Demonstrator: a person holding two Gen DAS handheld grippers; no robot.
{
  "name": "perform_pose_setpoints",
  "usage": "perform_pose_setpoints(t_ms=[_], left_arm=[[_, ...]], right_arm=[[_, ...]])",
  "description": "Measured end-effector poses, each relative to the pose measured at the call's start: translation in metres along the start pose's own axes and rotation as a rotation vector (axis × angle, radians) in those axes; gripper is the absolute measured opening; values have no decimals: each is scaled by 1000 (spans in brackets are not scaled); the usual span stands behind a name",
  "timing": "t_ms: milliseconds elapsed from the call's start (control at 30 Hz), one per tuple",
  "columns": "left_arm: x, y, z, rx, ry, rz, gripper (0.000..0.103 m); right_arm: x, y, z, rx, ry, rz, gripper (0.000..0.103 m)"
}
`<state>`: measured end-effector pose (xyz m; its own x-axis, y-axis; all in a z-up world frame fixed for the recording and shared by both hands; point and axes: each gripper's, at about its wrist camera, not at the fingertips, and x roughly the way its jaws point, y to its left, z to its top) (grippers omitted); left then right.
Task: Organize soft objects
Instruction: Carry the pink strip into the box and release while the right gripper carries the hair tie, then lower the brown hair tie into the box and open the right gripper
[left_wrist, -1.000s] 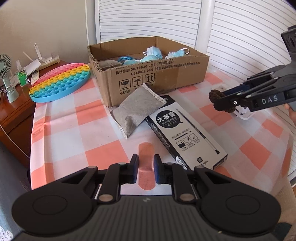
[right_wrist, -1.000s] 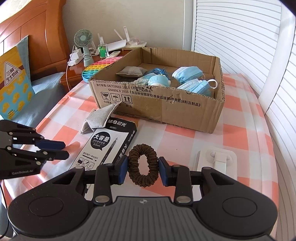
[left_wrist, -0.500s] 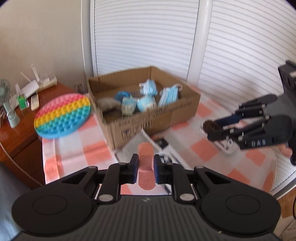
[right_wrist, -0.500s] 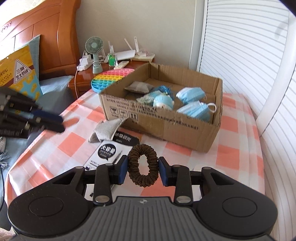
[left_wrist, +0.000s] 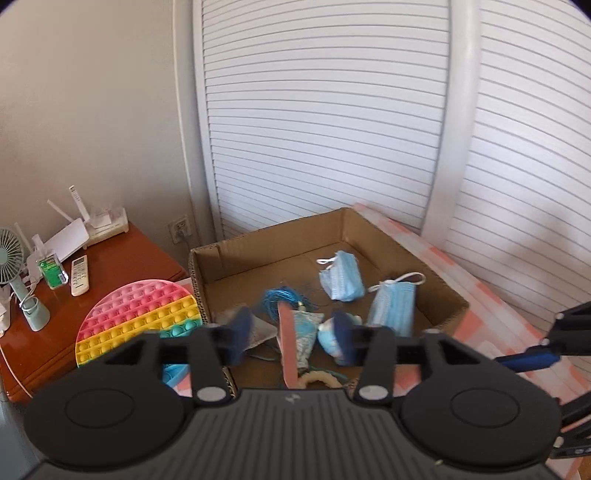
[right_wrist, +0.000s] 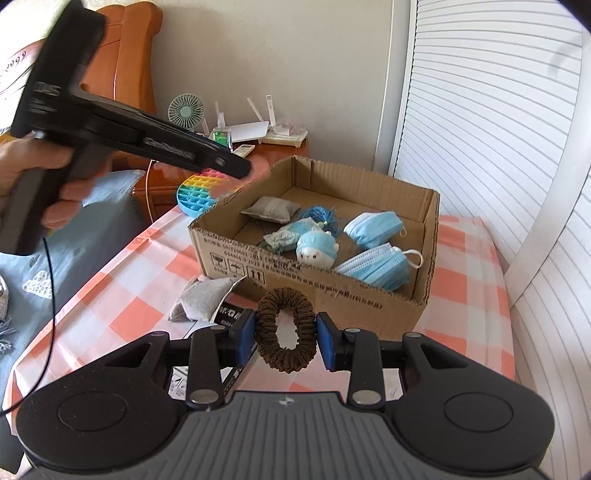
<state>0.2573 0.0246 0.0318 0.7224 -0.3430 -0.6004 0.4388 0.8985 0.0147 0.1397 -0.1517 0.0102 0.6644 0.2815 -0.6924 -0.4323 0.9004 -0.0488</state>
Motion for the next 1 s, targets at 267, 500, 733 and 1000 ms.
perform_pose_setpoints(t_ms=[267,500,733,1000], left_arm=[[-25,5,-29,-28,10,17,96],[-66,-3,-63,-24,-14,64,99],[-84,-10,-95,-24,3,79,100],[-74,-3,-112,-44,47,101,100]], right_arm=[[2,-5,12,-8,-11,-18,40],[18,-12,41,-14,-15,-20,40],[64,-21,93,-28,-13,-52,40],[128,-35,146,-7,0,-72,83]])
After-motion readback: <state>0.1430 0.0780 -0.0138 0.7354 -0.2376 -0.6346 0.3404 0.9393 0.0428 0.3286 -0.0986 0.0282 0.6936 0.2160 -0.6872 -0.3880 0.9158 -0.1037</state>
